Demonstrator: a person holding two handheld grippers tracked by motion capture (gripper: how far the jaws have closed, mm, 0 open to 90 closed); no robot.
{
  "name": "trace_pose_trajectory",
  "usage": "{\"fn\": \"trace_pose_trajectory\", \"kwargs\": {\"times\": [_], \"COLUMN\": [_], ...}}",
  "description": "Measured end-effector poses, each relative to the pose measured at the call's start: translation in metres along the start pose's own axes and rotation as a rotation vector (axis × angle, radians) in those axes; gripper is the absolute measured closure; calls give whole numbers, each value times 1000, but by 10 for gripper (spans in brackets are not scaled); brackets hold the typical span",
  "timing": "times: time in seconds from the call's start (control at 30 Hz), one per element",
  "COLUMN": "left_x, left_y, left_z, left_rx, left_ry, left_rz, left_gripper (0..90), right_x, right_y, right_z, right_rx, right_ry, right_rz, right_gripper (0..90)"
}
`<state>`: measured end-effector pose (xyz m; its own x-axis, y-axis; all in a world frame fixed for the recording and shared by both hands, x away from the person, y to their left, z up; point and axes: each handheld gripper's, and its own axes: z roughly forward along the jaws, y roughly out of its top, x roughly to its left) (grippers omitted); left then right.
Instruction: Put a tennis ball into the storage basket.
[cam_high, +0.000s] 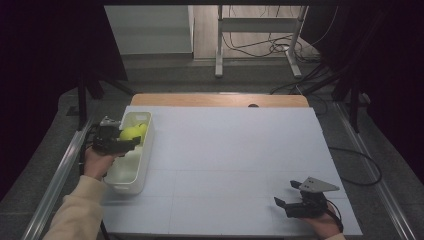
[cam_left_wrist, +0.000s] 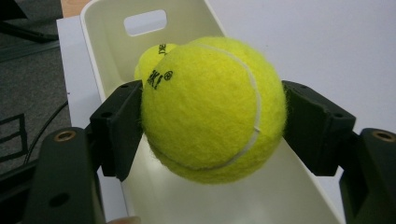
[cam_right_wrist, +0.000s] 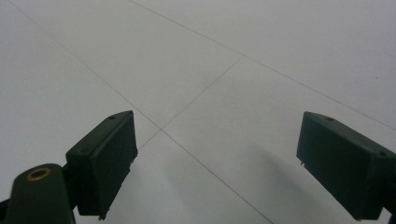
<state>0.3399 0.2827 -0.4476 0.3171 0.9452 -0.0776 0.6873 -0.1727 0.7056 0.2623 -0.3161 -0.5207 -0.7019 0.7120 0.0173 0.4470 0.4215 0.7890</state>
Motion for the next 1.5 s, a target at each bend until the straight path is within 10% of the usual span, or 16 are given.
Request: {"fn": "trace_pose_trajectory", "kwargs": {"times": [0.77, 1.5], "left_x": [-19, -84], "left_y": [1, -8], "left_z": [-19, -22], "left_rx": [-157, -215], "left_ry": [-133, -308], "left_rz": [-13, 120], "left_gripper": [111, 121], "right_x": [0, 0], "right_y": [0, 0], "right_z": [0, -1], "right_rx": [-4, -6], "right_ry": [1, 0], "right_rz": [1, -1], "right_gripper": [128, 128]}}
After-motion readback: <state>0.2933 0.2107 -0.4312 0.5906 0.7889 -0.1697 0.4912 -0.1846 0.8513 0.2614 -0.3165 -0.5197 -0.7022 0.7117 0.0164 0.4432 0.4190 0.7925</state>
